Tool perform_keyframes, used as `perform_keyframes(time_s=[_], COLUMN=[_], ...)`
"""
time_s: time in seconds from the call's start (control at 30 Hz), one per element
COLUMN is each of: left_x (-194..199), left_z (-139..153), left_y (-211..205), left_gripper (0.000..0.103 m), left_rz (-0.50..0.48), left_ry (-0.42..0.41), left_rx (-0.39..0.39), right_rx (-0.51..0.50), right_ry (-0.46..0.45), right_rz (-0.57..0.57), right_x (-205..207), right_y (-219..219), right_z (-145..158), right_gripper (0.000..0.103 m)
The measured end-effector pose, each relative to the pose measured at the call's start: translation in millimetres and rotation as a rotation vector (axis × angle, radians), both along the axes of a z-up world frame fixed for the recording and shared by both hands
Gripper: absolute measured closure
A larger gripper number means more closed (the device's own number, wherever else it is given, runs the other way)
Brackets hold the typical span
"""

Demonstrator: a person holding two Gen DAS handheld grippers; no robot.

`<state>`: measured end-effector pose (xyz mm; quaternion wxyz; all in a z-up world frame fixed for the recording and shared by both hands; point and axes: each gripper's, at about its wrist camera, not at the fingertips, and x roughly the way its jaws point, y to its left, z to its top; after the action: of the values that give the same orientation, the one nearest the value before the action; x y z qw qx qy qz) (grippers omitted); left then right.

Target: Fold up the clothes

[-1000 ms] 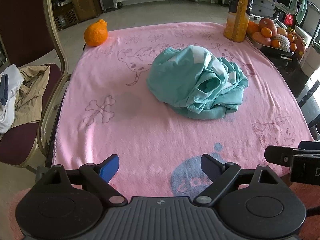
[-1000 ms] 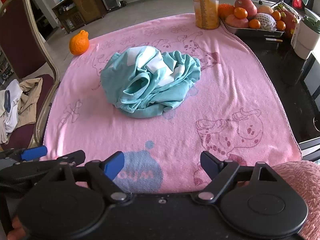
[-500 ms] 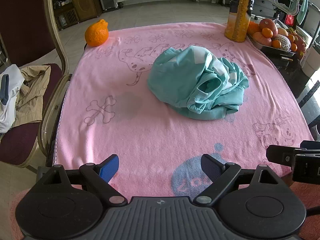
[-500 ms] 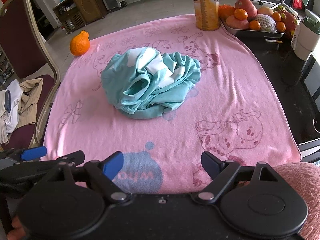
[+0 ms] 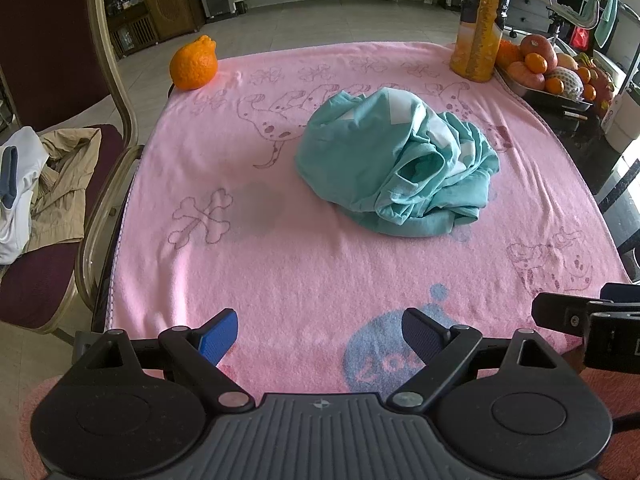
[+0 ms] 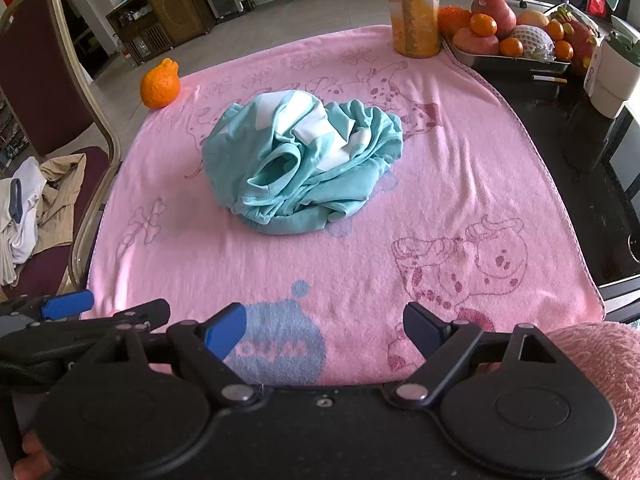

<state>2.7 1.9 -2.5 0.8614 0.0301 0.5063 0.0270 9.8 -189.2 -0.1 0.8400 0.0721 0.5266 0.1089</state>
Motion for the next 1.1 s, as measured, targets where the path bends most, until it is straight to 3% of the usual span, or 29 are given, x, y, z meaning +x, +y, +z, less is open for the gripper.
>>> perform_keyframes(time_s=[1.1], left_x=[4], left_z=[-2], left_y=[13], left_gripper=[0.014], left_rz=[0.021], left_ry=[-0.006], left_rx=[0.0], right_rx=[0.0], right_ry=[-0.01], right_rz=[-0.008], right_x=[7], right_y=[-2], right_z=[4], right_gripper=[0.016])
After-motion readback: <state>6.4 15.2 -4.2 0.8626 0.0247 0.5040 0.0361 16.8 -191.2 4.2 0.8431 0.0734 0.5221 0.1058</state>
